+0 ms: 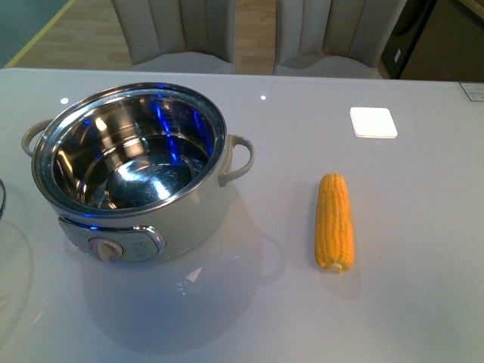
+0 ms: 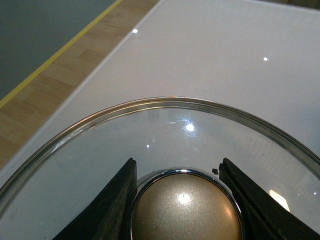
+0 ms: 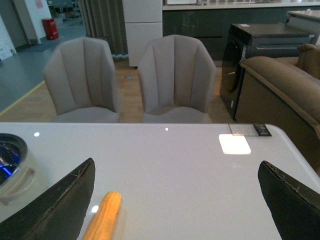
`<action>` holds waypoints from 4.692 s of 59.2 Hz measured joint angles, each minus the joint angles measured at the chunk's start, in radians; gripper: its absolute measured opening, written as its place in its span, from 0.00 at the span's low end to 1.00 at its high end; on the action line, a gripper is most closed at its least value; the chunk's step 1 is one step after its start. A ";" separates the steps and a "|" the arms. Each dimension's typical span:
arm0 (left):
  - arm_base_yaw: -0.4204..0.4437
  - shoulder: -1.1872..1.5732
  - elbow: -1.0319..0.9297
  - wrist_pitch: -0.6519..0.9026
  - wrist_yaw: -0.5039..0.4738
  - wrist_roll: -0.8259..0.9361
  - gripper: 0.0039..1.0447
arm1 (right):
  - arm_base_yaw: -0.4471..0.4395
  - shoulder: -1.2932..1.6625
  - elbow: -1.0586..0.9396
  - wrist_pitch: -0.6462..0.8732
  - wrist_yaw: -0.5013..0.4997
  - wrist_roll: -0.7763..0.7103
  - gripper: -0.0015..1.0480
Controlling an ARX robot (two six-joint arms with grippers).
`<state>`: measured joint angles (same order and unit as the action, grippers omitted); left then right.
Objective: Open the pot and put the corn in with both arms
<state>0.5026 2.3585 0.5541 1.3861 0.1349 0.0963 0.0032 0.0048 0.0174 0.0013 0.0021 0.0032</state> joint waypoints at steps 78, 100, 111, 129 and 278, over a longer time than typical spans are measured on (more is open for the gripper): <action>-0.022 0.314 0.381 -0.039 -0.016 -0.040 0.41 | 0.000 0.000 0.000 0.000 0.000 0.000 0.91; -0.018 0.298 0.342 -0.041 -0.019 -0.063 0.85 | 0.000 0.000 0.000 0.000 0.000 0.000 0.91; -0.018 0.247 0.299 -0.041 -0.019 -0.060 0.93 | 0.000 0.000 0.000 0.000 0.000 0.000 0.91; -0.006 0.044 0.226 -0.060 0.006 -0.055 0.93 | 0.000 0.000 0.000 0.000 0.000 0.000 0.91; -0.500 -2.174 -0.542 -1.201 -0.135 -0.104 0.03 | 0.000 0.000 0.000 0.000 0.000 0.000 0.91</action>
<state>0.0025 0.1841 0.0124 0.1852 -0.0002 -0.0078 0.0032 0.0044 0.0174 0.0013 0.0017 0.0032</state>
